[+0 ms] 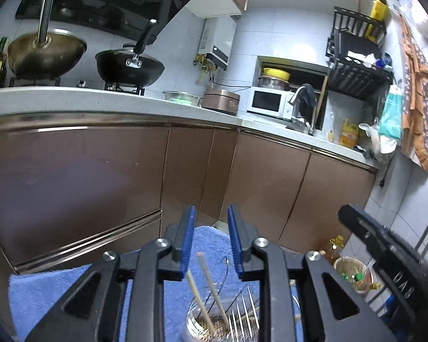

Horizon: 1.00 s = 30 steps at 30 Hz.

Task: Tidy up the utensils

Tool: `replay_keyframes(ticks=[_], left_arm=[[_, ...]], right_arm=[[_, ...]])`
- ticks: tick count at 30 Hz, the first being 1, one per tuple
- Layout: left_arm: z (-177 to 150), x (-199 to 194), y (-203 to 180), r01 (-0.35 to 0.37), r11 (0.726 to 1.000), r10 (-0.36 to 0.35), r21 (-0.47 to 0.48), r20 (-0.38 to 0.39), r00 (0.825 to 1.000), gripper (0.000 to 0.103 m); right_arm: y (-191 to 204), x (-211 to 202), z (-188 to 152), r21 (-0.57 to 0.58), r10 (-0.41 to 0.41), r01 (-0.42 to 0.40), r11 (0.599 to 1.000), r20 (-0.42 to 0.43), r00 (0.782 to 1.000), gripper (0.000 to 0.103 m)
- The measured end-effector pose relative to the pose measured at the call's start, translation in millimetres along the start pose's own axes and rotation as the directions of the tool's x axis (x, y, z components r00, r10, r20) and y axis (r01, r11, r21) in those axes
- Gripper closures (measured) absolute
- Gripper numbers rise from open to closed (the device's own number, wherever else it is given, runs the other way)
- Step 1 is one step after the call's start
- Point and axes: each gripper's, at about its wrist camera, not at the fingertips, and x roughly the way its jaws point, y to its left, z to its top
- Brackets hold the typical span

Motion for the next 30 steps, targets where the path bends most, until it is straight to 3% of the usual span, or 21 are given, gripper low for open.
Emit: replay_keyframes(ticks=[3, 5, 9, 11, 14, 19, 24, 30], left_arm=[[7, -20, 3, 0.015, 1.0, -0.015, -0.001, -0.011, 1.0, 0.072], [14, -39, 4, 0.019, 1.0, -0.019, 0.002, -0.004, 1.0, 0.066], [20, -76, 6, 0.014, 1.0, -0.014, 0.028, 0.004, 1.0, 0.055], [19, -93, 7, 0.012, 0.999, -0.012, 0.041, 0.008, 1.0, 0.052], [18, -115, 10, -0.011, 0.998, 0.01, 0.054, 0.015, 1.0, 0.041], [14, -149, 12, -0.031, 0.997, 0.029, 0.072, 0.029, 0.999, 0.04], [7, -179, 16, -0.032, 0.996, 0.028, 0.084, 0.047, 0.998, 0.039], [0, -202, 26, -0.017, 0.998, 0.018, 0.06, -0.01, 1.0, 0.039]], right_arm=[[-1, -23, 8, 0.022, 0.006, -0.006, 1.0, 0.013, 1.0, 0.076], [-1, -42, 13, 0.037, 0.0, -0.002, 0.999, 0.031, 1.0, 0.059], [1, -80, 22, 0.061, -0.015, 0.012, 0.998, 0.054, 0.998, 0.041], [3, -97, 24, 0.066, -0.032, 0.028, 0.997, 0.061, 0.998, 0.024], [8, -122, 23, 0.065, -0.055, 0.05, 0.997, 0.073, 0.996, 0.013], [16, -150, 19, 0.067, -0.083, 0.08, 0.995, 0.047, 0.995, 0.005], [25, -172, 10, 0.048, -0.116, 0.114, 0.992, 0.043, 0.992, 0.003], [38, -198, 4, 0.022, -0.097, 0.096, 0.995, 0.053, 0.994, 0.003]])
